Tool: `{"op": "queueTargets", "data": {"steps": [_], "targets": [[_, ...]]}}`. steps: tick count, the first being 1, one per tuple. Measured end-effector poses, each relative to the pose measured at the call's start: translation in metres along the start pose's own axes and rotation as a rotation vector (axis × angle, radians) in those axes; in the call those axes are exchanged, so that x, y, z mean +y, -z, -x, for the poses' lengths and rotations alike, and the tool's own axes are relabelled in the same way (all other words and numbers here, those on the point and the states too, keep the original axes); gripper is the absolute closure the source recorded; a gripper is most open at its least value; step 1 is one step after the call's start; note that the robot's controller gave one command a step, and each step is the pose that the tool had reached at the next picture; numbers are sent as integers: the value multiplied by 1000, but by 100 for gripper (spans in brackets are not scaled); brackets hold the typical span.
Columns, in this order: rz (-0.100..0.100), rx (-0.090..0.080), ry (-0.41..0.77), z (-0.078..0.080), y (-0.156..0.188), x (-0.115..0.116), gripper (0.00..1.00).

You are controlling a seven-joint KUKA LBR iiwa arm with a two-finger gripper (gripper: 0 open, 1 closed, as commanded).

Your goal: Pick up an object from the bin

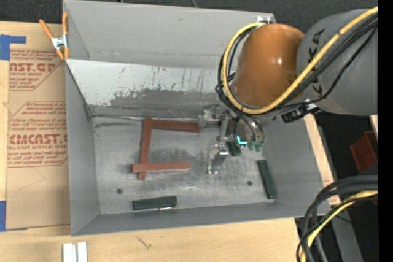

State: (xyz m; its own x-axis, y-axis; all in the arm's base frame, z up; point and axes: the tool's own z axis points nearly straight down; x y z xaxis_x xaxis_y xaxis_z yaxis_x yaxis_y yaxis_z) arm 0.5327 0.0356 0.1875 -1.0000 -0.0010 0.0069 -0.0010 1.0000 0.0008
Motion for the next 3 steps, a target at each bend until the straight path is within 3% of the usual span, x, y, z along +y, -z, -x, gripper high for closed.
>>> {"op": "queueTargets", "data": {"steps": [1, 2, 3], "targets": [[0, -8, -1, 2, 4, 0, 0], [-2, -2, 165, 13, -115, 23, 100], [-2, -3, 165, 14, -115, 23, 100]]}}
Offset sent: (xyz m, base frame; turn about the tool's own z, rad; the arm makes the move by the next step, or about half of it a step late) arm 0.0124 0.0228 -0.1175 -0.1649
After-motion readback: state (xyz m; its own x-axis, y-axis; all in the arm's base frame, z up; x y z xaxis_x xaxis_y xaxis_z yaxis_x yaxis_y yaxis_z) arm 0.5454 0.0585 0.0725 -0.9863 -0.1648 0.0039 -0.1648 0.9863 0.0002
